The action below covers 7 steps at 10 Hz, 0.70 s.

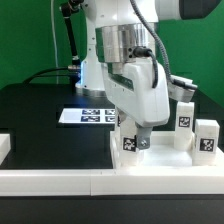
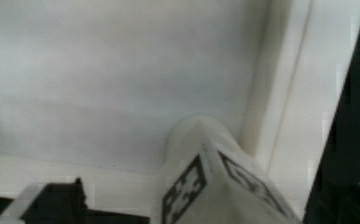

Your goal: Assemble square table

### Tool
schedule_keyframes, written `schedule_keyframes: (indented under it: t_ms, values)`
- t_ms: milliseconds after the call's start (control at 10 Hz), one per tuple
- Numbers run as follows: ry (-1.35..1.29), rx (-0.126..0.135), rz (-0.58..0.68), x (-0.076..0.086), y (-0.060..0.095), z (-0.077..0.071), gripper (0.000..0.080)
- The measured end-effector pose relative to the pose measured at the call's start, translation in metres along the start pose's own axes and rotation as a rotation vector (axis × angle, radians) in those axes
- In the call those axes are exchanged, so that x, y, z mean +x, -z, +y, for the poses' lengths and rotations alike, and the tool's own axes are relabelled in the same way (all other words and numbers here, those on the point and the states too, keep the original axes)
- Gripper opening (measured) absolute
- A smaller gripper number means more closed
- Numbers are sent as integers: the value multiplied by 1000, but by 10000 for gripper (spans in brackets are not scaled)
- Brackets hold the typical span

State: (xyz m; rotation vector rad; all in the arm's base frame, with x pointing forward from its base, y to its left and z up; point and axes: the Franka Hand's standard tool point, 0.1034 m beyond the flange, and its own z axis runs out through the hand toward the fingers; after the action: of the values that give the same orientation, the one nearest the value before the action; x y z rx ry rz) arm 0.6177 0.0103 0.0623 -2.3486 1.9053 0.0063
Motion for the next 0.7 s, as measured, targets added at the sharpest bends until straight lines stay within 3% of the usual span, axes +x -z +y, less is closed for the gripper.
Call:
schedule_keyframes:
  t_ms: [300,500,700]
  values:
    - [494,-37,50,1,5,-6,649]
    - [595,-41,57,1,6,-7,649]
    - [586,-40,56,1,6,-7,397]
